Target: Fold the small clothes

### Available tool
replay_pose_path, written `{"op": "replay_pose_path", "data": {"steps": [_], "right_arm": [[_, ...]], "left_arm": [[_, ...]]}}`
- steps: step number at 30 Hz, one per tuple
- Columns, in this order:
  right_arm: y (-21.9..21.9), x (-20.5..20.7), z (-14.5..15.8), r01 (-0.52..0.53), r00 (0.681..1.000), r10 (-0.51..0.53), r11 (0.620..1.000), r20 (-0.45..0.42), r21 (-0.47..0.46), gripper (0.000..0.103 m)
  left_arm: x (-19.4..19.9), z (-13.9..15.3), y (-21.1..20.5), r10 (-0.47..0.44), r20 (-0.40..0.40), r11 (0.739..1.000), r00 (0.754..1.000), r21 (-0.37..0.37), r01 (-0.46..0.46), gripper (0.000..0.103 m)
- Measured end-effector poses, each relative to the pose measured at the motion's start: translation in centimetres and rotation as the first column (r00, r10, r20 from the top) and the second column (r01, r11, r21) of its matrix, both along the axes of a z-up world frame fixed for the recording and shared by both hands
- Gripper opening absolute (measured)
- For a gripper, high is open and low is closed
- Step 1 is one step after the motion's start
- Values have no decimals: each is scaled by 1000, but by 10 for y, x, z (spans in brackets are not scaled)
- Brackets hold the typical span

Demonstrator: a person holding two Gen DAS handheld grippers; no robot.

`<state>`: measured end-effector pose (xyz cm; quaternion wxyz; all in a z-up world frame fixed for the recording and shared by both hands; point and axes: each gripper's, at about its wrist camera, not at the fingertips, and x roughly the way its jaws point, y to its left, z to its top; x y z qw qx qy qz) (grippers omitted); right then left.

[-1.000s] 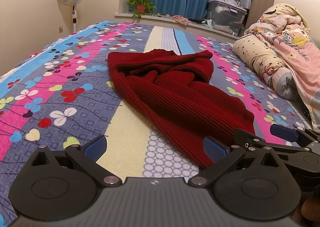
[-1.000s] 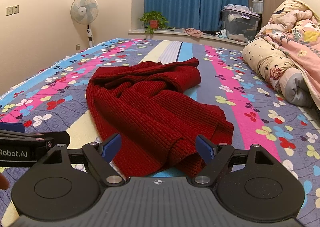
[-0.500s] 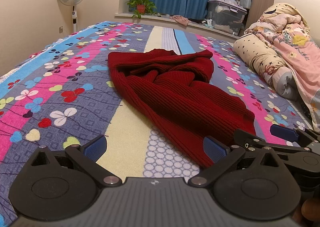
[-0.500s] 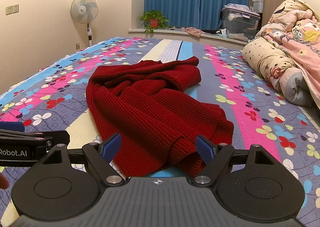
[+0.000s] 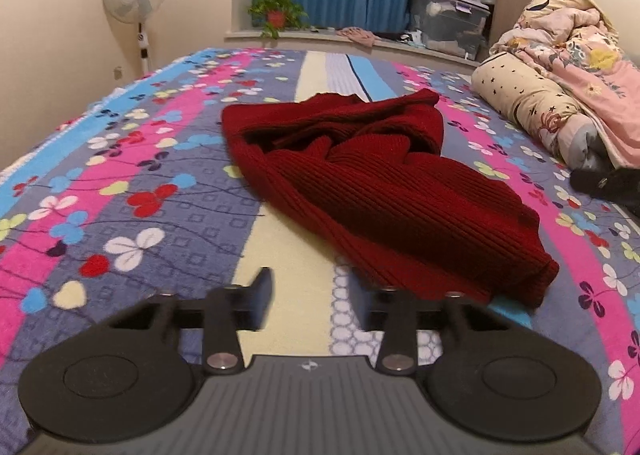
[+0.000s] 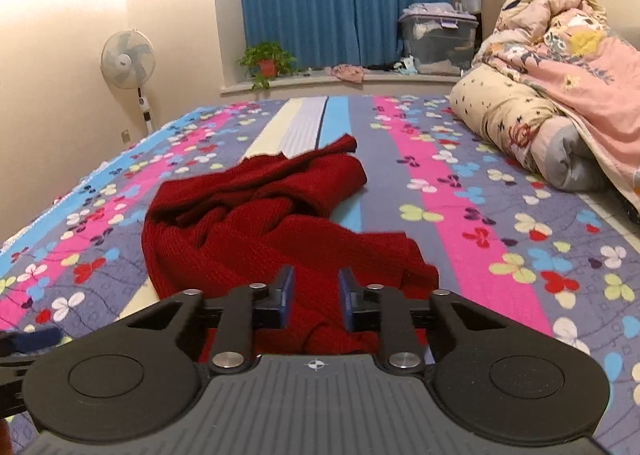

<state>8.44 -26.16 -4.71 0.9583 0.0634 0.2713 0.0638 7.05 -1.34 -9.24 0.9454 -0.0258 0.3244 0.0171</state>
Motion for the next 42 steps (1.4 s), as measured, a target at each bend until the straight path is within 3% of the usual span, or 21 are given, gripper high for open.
{"op": "replay_pose_path", "data": {"steps": [5,9,15,17,18,19,22,30,36,42], "right_arm": [[-8,8,9,-9,1000,9,999,12,34,25],[-11,17,8,-28,999,29,998,-31,56,29],[-10,25,10,-43,998,47,997,-48,64,31],[-13,25,12,-42,998,45,997,-39,65,32],[-14,25,12,-40,999,42,997,-34,60,32],[-15,25,12,-36,999,38,998,-33,57,33],[-20,28,9,-25,999,28,998,-45,55,33],[-23,27,3,10,998,-7,999,-68,33,33],[-17,14,1,-5,998,5,1000,-67,-2,33],[-31,9,4,-2,998,0,1000,-67,-21,33]], "left_arm": [[37,-22,-8,31,-14,999,999,-35,-32,40],[71,-43,-15,80,-62,989,995,-121,-87,60],[106,-61,-19,120,-108,971,987,-193,-140,61],[115,-68,-19,135,-134,969,982,-190,-159,58],[119,-69,-20,137,-127,971,982,-177,-158,46],[123,-69,-21,115,-125,976,985,-171,-135,24],[128,-63,-15,62,-138,980,988,-180,-87,13],[85,-27,31,9,-107,999,994,-42,-13,11],[39,-9,99,-61,-106,998,992,-8,60,9],[1,18,141,-128,-136,991,982,20,132,9]]}}
